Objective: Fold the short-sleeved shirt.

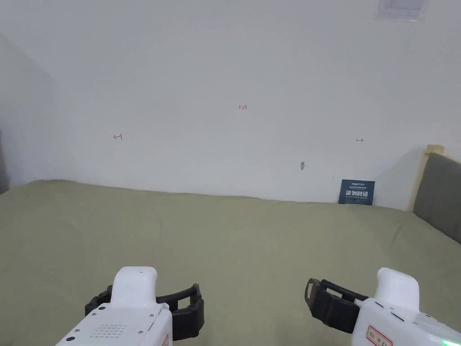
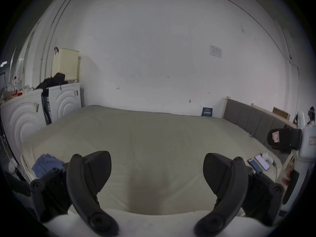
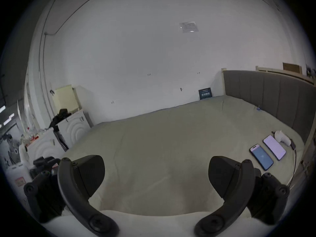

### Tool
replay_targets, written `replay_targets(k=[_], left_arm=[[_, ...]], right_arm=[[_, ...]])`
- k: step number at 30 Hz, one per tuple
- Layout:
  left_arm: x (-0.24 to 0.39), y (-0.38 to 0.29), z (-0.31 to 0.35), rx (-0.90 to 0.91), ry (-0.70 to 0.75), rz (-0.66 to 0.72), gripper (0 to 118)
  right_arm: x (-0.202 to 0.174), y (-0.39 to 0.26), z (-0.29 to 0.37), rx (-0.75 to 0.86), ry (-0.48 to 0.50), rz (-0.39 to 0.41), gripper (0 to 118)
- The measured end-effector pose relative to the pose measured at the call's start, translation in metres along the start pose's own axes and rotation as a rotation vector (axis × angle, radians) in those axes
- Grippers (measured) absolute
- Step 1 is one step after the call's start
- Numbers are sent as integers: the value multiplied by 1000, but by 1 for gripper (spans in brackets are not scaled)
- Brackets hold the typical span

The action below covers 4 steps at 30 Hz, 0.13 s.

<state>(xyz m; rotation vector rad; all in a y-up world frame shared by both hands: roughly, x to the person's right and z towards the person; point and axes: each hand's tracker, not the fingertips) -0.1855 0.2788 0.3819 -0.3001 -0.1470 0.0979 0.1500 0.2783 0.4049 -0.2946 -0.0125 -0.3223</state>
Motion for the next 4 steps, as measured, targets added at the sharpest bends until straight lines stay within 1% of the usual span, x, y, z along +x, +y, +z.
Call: replay_targets(k=[1, 4], left_arm=[[-1, 1, 0, 3, -13, 18, 113], [0, 2, 2, 14, -20, 1, 113]], right_arm=[[-2, 0, 2, 15, 7, 2, 118], [-7, 1, 3, 27, -6, -7, 118]])
